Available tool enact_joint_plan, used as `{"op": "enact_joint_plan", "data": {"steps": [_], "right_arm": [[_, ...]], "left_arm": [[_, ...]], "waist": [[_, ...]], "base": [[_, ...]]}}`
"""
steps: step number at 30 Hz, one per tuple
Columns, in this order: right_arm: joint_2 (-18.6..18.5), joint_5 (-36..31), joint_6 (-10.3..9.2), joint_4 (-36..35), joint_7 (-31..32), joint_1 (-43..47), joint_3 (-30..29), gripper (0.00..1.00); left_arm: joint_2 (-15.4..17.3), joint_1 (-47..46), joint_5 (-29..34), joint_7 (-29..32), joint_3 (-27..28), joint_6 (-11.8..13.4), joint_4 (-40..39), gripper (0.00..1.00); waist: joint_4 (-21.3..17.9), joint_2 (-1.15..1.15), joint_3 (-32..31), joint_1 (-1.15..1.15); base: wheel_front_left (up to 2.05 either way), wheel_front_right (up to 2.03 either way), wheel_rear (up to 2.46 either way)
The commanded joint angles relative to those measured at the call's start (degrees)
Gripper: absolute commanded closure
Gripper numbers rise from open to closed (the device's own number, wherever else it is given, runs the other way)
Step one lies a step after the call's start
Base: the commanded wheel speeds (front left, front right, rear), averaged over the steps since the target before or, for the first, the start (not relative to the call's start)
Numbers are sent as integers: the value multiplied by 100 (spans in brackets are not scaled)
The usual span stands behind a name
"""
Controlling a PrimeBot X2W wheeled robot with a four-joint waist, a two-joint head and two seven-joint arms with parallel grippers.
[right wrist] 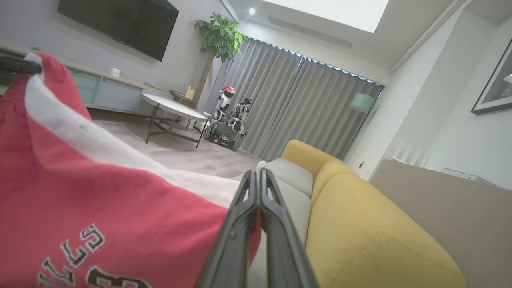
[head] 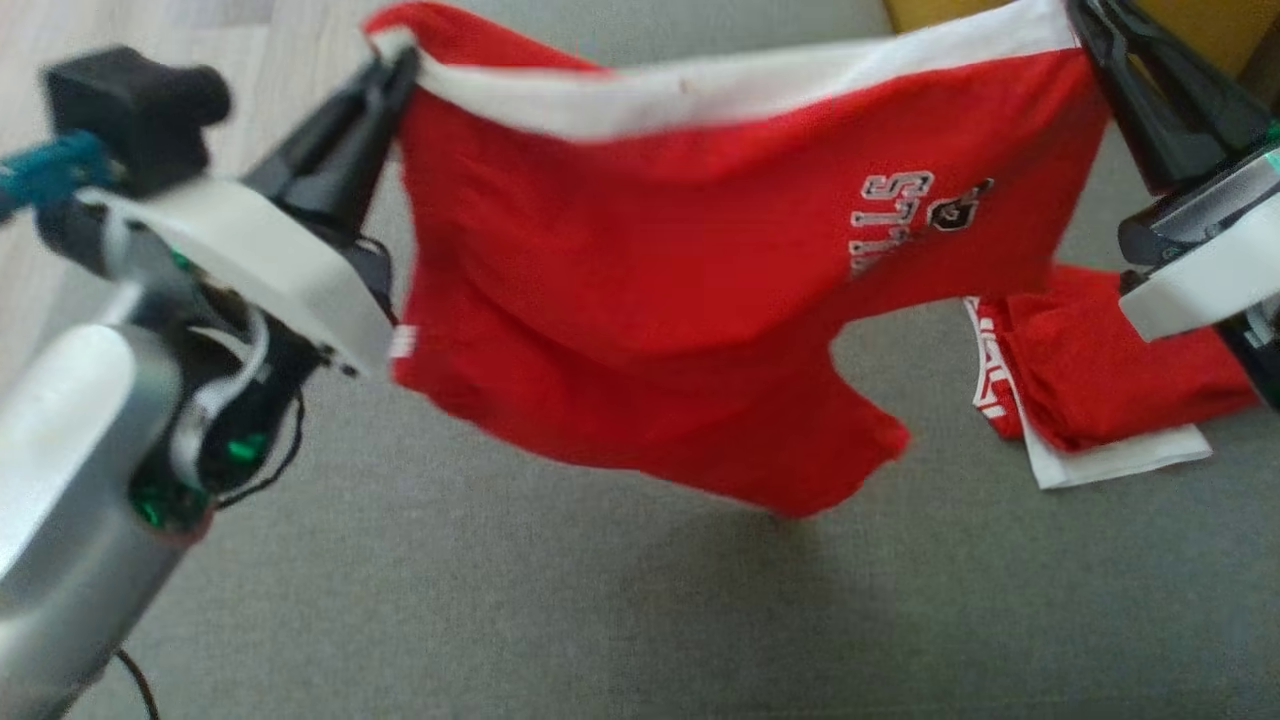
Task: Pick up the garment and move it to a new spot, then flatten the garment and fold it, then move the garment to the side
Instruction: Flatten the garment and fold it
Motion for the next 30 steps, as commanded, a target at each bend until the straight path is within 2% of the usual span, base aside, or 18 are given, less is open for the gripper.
{"op": "enact_joint_plan", "data": {"steps": [1, 4, 8, 12, 16, 20, 21, 24, 30], "right_arm": [[-119, 93, -4, -154, 143, -276, -5, 100], [-142, 84, -4, -109, 248, -545, 65, 100], [-63, 137, -4, 315, 330, -1440, 442, 100], [140, 103, -4, 1231, 165, -2752, 842, 100], [551, -170, -4, 2425, -482, -4068, 1003, 100], [1023, -599, -4, 3552, -1311, -4962, 744, 100], [1232, -801, -4, 4022, -1682, -5183, 580, 100], [1532, -913, -4, 4594, -2130, -5203, 359, 100], [1832, -764, -4, 5361, -2419, -4468, 553, 100]], "left_arm": [[218, -315, -204, 83, 493, 100, -82, 100], [185, -440, -353, 148, 610, 99, 49, 100], [134, -1123, -224, 221, 598, -170, 643, 100], [-272, -2123, -279, 112, 747, -437, 1663, 100], [-642, -3197, -85, -370, 877, -699, 2834, 100], [-951, -4012, 141, -993, 942, -904, 3722, 100], [-1071, -4232, 212, -1314, 959, -1005, 4107, 100], [-1273, -4302, 171, -1746, 998, -1199, 4636, 100], [-1551, -3782, 202, -2065, 687, -1675, 5451, 100]], "waist": [[5, 0, 294, 0], [15, 0, 585, 0], [43, 0, 1171, 0], [103, 0, 1690, 0], [147, 0, 2061, 0], [229, 0, 2325, 0], [275, 0, 2414, 0], [336, 0, 2504, 0], [415, 0, 2575, 0]], "base": [[0, 0, 0], [0, 0, 0], [0, 0, 0], [0, 0, 0], [0, 0, 0], [0, 0, 0], [0, 0, 0], [0, 0, 0], [0, 0, 0]]}}
